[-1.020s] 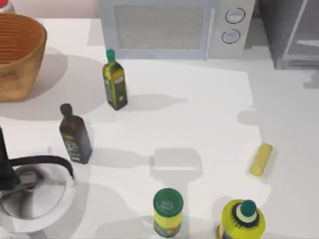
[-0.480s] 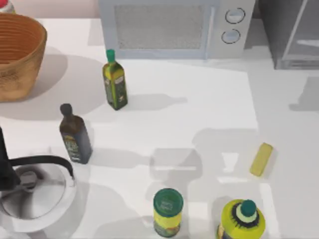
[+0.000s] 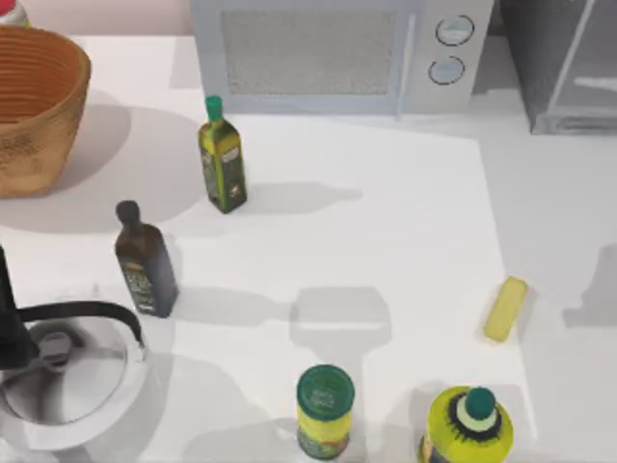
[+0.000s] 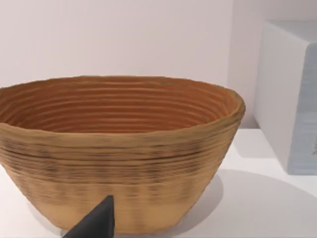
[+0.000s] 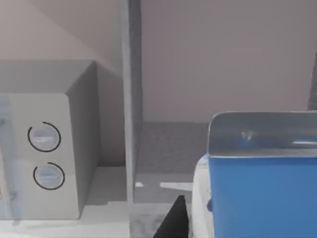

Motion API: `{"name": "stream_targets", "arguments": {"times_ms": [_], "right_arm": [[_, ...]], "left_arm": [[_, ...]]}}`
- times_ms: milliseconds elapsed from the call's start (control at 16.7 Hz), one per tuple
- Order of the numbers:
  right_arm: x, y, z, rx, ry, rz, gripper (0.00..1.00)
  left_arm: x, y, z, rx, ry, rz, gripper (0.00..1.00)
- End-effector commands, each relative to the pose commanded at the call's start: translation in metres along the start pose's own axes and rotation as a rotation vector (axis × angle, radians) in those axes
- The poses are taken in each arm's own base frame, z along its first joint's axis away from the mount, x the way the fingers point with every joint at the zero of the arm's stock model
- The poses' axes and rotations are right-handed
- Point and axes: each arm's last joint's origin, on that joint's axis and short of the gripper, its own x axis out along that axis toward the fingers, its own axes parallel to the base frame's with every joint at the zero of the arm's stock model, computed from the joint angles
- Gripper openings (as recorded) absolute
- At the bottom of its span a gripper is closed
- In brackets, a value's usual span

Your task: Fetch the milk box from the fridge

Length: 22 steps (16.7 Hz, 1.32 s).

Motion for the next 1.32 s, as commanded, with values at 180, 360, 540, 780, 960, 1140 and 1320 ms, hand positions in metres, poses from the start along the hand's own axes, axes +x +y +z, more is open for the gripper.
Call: {"name": "stream_targets", "arguments": {"times_ms": [180,360,540,780,960,1140,1320], "right_arm": [[-0.016,0.003,-0.024,0.004,0.017,0.002,0.00],[-0.022,0.005,-0.039,0.005,0.031,0.004,0.00],[-0.023,0.005,-0.041,0.005,0.034,0.004,0.00],[-0.023,0.005,-0.041,0.006,0.034,0.003,0.00],[-0.019,0.006,-0.036,0.006,0.034,0.023,0.00],[-0.010,0.010,-0.025,0.006,0.033,0.071,0.00],[0.007,0.017,-0.011,0.005,0.032,0.144,0.00]], "left_arm": [[0.000,0.000,0.000,0.000,0.000,0.000,1.00],[0.000,0.000,0.000,0.000,0.000,0.000,1.00],[0.000,0.000,0.000,0.000,0.000,0.000,1.00],[0.000,0.000,0.000,0.000,0.000,0.000,1.00],[0.000,0.000,0.000,0.000,0.000,0.000,1.00],[0.000,0.000,0.000,0.000,0.000,0.000,1.00],[0.000,0.000,0.000,0.000,0.000,0.000,1.00]]}}
